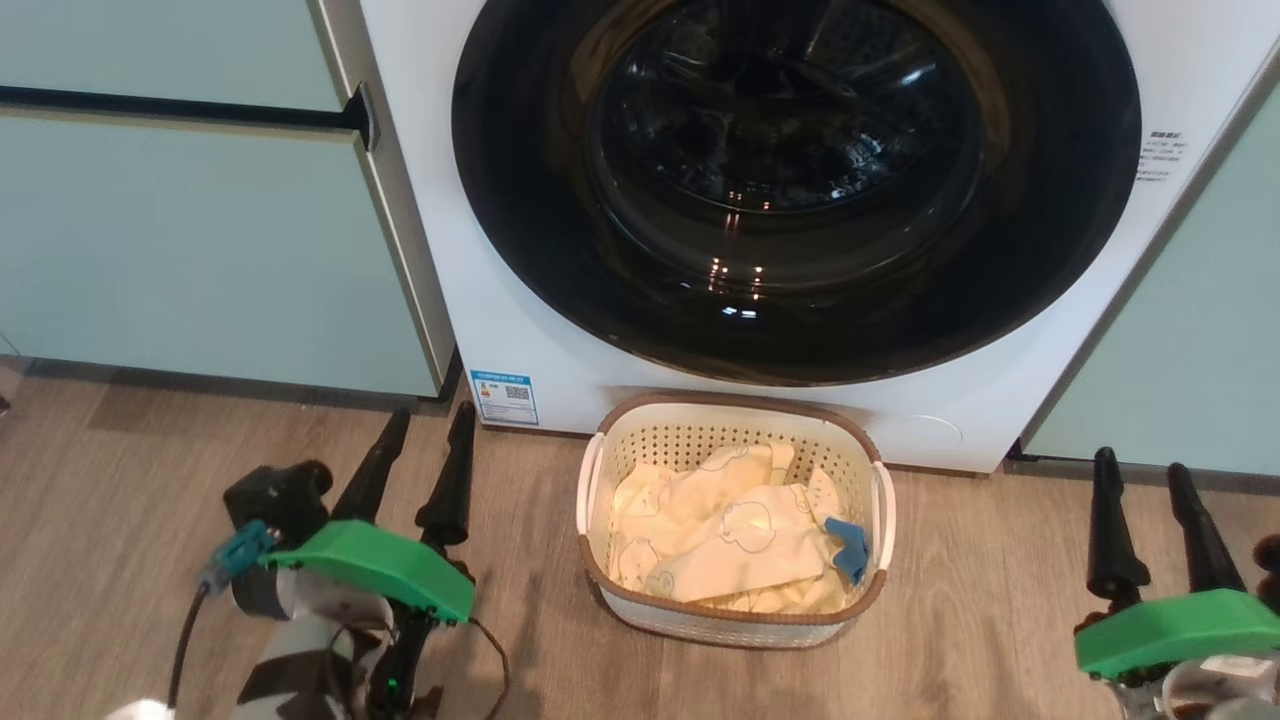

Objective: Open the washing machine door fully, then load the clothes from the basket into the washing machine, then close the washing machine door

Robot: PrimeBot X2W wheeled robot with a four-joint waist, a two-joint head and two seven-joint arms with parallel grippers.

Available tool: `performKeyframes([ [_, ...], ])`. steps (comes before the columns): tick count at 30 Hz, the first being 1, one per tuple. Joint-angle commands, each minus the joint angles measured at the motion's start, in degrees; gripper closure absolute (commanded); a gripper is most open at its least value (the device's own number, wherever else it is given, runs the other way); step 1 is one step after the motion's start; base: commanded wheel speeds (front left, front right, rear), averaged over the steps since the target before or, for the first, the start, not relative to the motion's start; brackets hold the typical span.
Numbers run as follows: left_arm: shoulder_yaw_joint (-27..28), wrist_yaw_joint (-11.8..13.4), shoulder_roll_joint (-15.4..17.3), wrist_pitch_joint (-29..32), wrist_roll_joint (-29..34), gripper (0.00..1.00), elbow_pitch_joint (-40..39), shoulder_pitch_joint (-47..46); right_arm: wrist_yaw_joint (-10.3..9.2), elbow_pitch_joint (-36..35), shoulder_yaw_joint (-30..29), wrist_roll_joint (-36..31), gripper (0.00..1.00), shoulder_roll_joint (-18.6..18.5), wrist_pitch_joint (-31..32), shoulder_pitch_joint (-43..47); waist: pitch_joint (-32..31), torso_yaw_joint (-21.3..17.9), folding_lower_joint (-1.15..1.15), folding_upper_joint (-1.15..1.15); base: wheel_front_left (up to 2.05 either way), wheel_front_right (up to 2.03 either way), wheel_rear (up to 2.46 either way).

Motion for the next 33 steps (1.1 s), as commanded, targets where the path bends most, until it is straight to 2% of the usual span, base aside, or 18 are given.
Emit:
performKeyframes([
  [1,1.49,-0.03,1.14,-0.82,1.79,0.00,-1.46,-3.73,0.17,-2.45,1.11,-2.15,0.00,-1.07,-0.98,-3.07,-0.06,0.01,0.00,0.00,0.00,0.00,0.00],
  [11,1.41,-0.18,1.26,-2.85,9.08,0.00,-0.61,-5.21,0.19,-3.87,1.82,-9.75,0.00,-1.25,-3.01,-3.14,-0.26,0.21,0.00,0.00,0.00,0.00,0.00],
  [25,1.88,-0.05,1.40,-5.21,14.43,0.00,2.65,-7.15,0.22,-5.14,2.13,-18.14,0.00,-1.46,-5.37,-3.36,-0.36,0.47,0.00,0.00,0.00,0.00,0.00],
  [33,2.14,0.22,1.42,-5.39,13.57,0.00,3.93,-7.65,0.22,-4.90,1.13,-16.39,0.00,-1.48,-5.56,-3.16,-0.38,0.49,0.00,0.00,0.00,0.00,0.00],
])
